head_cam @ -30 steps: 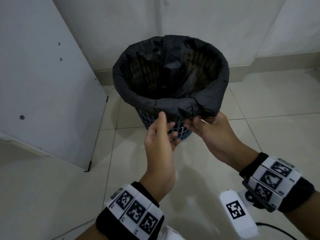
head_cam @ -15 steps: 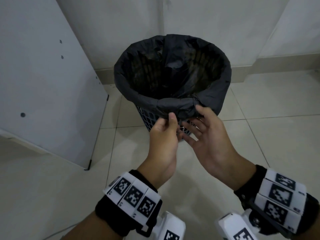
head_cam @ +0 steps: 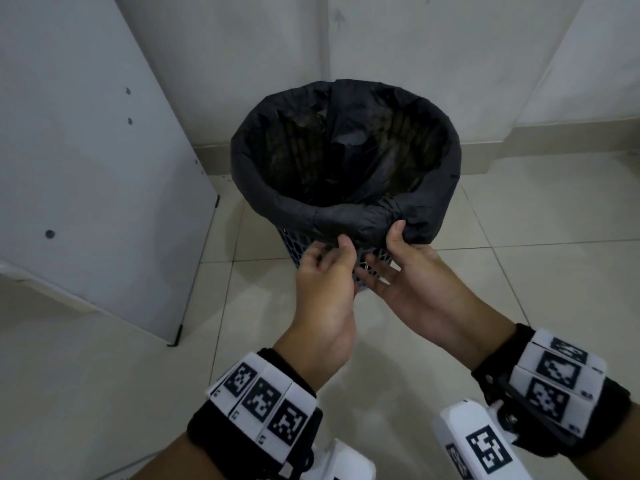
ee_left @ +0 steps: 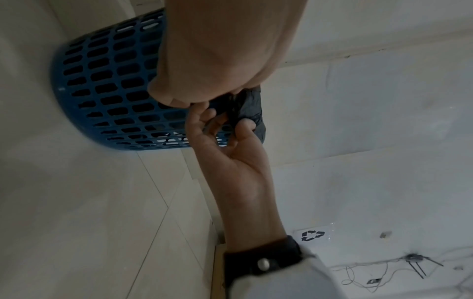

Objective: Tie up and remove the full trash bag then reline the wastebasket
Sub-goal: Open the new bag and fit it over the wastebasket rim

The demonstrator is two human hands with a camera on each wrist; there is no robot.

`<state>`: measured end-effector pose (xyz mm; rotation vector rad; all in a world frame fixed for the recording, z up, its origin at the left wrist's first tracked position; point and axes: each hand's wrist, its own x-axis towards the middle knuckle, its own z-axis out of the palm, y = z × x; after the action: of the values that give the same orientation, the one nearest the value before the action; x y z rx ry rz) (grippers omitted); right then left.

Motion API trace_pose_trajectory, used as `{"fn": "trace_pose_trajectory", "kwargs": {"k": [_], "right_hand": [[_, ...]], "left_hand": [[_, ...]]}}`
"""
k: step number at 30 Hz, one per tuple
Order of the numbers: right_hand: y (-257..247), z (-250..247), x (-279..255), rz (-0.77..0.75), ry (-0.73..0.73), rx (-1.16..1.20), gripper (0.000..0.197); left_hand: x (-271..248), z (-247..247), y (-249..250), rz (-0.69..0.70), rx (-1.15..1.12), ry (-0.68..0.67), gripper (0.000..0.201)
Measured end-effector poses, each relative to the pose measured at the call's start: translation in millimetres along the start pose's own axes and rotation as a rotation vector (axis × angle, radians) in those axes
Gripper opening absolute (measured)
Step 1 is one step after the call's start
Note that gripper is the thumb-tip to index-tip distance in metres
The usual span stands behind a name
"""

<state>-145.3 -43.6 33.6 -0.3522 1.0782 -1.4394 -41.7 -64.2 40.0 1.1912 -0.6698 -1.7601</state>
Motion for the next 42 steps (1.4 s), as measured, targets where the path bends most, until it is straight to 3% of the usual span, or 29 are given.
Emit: {"fn": "trace_pose_trajectory", "kwargs": {"k": [4,9,12,15,26,30,33,37,42], "right_hand": [[-4,1,4,0.008,0.05,0.058,0.03],[-10,7,6,-0.044,0.069,0.121,0.026],[-9,8,3,-0.076,0.174,0.14,0.032],[-3,11,-9,0.01,0.265,0.196,0.044],[-25,21,0,-0.085,0.153,0.019,0.036],[-23,21,3,-0.116,0.15,0.064,0.037],[-23,22,5,-0.145,0.164,0.121,0.037],[-23,23,6,-0.158,0.16,0.144,0.036],[-22,23,6,-0.159,0.149,0.163,0.038]], "left_hand": [[-3,-4,0,0.002,-0.08,0.064,0.023],[-2,-3,8,0.054,-0.106,0.003,0.043],[2,-1,11,0.04,-0.073,-0.041,0.037],[1,2,11,0.054,-0.05,-0.067,0.029],[0,7,10,0.048,0.07,-0.108,0.026],[6,0,17,0.047,-0.023,-0.093,0.043],[18,-10,23,0.007,-0.106,-0.003,0.05],[33,-20,35,-0.001,-0.207,0.064,0.041],[45,-24,44,-0.043,-0.273,0.031,0.037]]}}
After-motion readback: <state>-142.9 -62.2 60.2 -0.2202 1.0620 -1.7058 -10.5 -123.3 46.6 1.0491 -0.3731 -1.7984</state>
